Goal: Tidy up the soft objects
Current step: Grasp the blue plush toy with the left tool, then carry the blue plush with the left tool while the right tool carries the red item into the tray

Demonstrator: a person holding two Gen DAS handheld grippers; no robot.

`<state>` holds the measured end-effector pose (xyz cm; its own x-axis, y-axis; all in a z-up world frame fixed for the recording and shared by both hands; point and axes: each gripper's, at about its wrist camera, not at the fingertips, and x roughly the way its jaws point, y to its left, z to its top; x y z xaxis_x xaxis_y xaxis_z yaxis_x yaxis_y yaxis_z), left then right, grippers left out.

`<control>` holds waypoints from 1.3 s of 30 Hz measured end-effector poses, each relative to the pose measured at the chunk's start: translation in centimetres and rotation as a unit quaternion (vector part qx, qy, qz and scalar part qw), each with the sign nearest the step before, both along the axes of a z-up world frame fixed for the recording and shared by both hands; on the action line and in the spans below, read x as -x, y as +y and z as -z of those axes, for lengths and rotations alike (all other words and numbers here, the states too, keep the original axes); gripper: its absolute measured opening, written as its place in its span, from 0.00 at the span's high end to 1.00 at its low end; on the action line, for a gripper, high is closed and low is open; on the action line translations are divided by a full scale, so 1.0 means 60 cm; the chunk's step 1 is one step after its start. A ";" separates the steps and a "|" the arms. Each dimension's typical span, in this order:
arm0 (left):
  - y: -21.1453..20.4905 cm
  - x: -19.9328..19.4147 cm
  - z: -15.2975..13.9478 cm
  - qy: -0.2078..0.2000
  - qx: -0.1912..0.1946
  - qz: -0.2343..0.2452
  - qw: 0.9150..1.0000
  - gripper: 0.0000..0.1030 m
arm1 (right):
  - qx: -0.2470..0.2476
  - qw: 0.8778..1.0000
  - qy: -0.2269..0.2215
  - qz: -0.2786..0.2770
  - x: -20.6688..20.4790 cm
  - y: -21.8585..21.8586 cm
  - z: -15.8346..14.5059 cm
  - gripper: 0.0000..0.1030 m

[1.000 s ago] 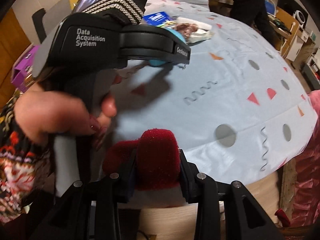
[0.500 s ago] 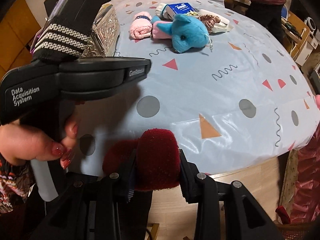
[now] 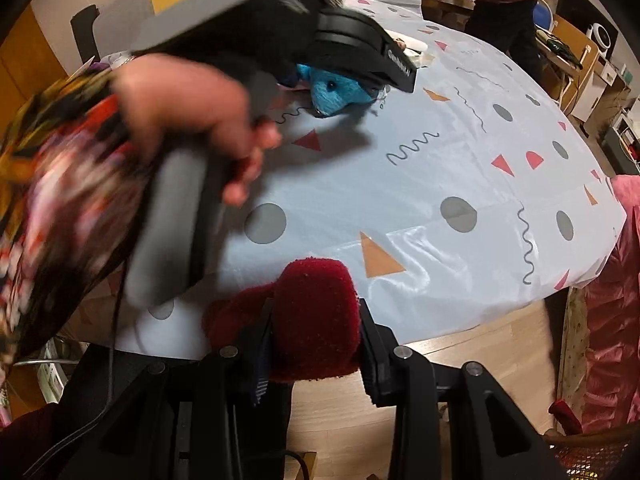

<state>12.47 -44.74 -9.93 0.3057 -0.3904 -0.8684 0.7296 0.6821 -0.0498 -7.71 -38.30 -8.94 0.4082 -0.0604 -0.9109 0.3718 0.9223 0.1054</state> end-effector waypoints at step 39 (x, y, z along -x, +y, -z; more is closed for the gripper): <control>0.784 0.079 -0.148 -0.023 0.097 -0.209 0.973 0.95 | -0.003 0.969 -0.109 -0.221 -0.149 0.339 -0.148 0.65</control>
